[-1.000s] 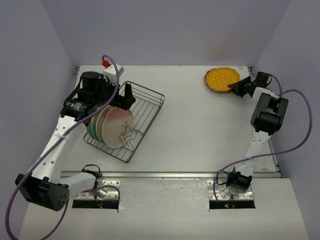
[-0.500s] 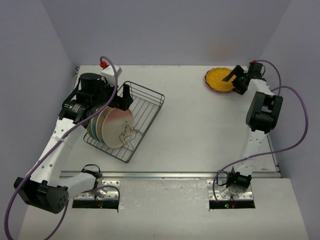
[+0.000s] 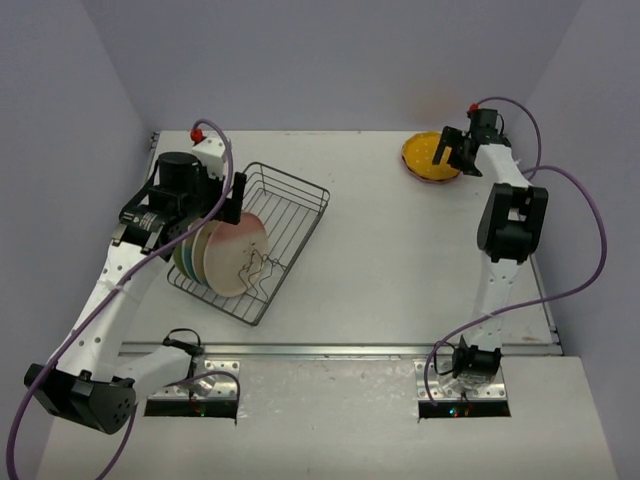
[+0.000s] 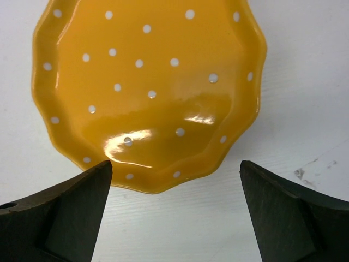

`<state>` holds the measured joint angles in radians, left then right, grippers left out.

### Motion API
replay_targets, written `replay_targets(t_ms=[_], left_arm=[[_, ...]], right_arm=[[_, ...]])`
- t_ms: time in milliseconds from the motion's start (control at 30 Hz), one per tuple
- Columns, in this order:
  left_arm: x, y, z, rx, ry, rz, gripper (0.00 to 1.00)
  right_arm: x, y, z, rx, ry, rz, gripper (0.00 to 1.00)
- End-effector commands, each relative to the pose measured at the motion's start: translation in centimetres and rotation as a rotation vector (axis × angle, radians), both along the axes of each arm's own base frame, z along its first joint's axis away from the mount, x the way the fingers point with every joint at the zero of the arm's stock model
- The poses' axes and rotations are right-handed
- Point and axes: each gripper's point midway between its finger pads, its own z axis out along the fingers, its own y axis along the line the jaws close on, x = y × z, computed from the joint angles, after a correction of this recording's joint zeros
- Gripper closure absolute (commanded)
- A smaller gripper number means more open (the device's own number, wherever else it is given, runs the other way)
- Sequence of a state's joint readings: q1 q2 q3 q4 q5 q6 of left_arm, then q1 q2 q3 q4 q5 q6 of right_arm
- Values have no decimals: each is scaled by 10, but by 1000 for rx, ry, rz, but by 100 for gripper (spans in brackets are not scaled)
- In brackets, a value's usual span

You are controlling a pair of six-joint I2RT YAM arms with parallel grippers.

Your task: Unload the plates from the dish rack

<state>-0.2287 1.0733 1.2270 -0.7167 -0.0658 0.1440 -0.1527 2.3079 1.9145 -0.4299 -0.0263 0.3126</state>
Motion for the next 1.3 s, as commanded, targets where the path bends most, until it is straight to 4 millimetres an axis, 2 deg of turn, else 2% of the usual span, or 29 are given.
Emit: replay_targets(t_ms=[0, 67, 133, 200, 300, 433, 500, 600, 667, 767, 833, 1033, 1167, 1233, 1267], left_arm=[[-9, 18, -5, 89, 9, 39, 9], [-15, 18, -12, 105, 36, 16, 19], [-19, 20, -21, 121, 68, 17, 29], [-23, 22, -29, 130, 98, 21, 37], [-29, 21, -40, 135, 144, 5, 49], [-36, 15, -52, 121, 193, -31, 53], [-38, 13, -58, 113, 216, -45, 53], [-39, 11, -68, 105, 245, -41, 53], [-38, 10, -74, 99, 257, -38, 53], [-37, 5, -96, 77, 321, -42, 53], [-37, -1, -104, 59, 349, -57, 53], [-41, -26, -109, -30, 390, -169, 57], [-45, -36, -106, -71, 392, -220, 78], [-46, -39, -102, -82, 386, -232, 93], [-46, -39, -100, -82, 378, -236, 98]], right_arm=[[-11, -21, 65, -158, -98, 21, 1], [-26, -18, 86, -188, -139, 72, 1], [-40, -6, 107, -180, -201, 132, 1], [-63, 11, 111, -142, -214, 197, 1], [-91, 38, 132, -71, -265, 296, 2], [-135, 69, 156, 16, -317, 384, 1], [-146, 74, 152, 41, -305, 400, 1], [-172, 90, 155, 99, -304, 444, 1], [-181, 98, 158, 131, -314, 469, 1], [-204, 128, 166, 258, -334, 596, 2], [-214, 141, 170, 321, -344, 650, 2], [-245, 170, 176, 472, -371, 799, 2], [-260, 182, 179, 575, -372, 858, 2], [-264, 186, 178, 601, -377, 874, 2], [-265, 187, 179, 610, -380, 880, 2]])
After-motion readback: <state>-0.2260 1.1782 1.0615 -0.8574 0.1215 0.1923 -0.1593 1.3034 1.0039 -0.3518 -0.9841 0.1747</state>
